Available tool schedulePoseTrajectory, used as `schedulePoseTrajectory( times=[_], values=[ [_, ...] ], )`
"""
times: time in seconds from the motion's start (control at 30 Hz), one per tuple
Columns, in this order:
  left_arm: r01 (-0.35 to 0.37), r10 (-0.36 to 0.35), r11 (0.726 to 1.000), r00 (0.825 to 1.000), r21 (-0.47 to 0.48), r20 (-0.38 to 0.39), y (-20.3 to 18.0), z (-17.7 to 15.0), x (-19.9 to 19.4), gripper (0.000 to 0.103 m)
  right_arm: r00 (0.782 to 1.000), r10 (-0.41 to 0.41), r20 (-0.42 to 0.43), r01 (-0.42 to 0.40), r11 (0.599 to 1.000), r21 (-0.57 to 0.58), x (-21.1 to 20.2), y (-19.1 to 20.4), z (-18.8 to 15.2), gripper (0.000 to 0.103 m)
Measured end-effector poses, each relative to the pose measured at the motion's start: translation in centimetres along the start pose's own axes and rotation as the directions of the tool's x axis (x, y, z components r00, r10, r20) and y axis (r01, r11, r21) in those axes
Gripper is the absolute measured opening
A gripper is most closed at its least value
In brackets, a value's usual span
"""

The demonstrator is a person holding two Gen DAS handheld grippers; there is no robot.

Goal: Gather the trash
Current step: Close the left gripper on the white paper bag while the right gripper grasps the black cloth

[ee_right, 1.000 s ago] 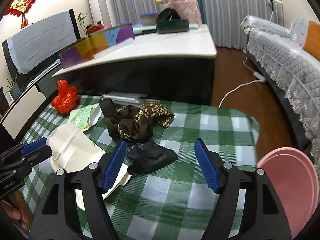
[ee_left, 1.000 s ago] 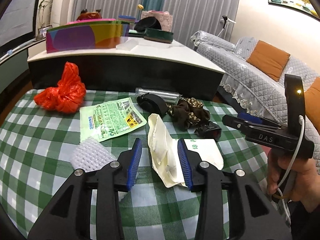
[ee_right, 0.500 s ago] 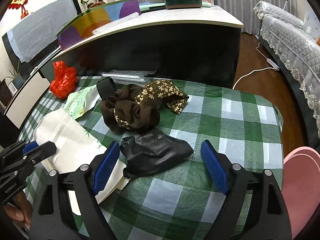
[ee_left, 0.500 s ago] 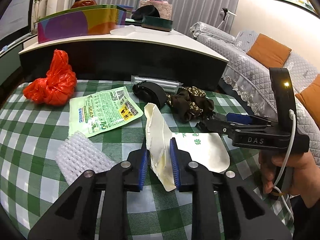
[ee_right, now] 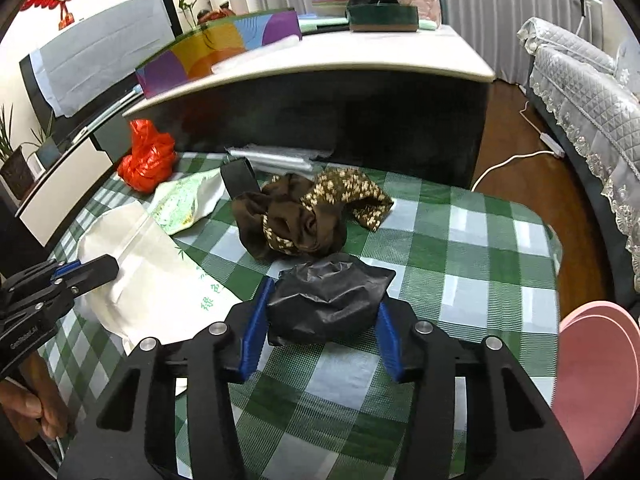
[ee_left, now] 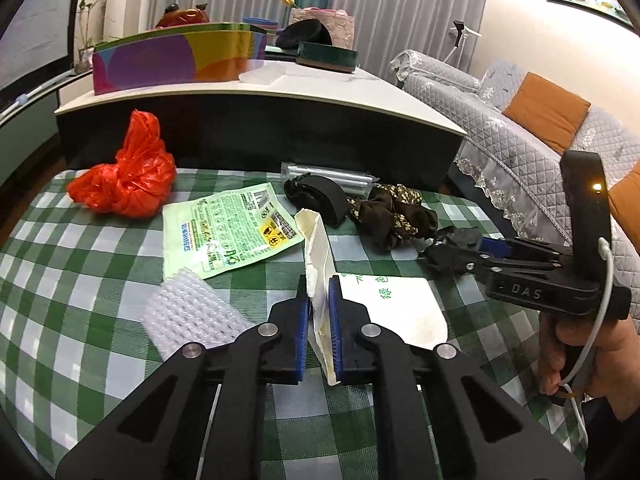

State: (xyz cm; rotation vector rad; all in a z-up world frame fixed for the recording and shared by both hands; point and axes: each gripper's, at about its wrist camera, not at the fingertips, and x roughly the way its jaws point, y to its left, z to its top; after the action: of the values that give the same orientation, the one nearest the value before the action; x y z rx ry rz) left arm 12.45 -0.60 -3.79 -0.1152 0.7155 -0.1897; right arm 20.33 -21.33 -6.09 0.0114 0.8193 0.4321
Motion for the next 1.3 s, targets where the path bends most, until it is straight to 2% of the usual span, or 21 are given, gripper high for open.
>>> schedulePoseTrajectory(
  times=[0.9,1.3],
  values=[
    [-0.007,0.003,0.999,0.997,0.044,0.082,-2.1,0.6,-5.2,0.007,0.986,-0.073,0.15,0.078,0.996,-0.034,-10.9,1.0,-1.4,0.048],
    [0.016,-0.022,0.998,0.993,0.053,0.116,-2.8,0.5,-7.9,0.007,0.975,-0.1,0.2,0.1,0.995,0.011,-15.3,1.3,-2.0,0.048]
  ],
)
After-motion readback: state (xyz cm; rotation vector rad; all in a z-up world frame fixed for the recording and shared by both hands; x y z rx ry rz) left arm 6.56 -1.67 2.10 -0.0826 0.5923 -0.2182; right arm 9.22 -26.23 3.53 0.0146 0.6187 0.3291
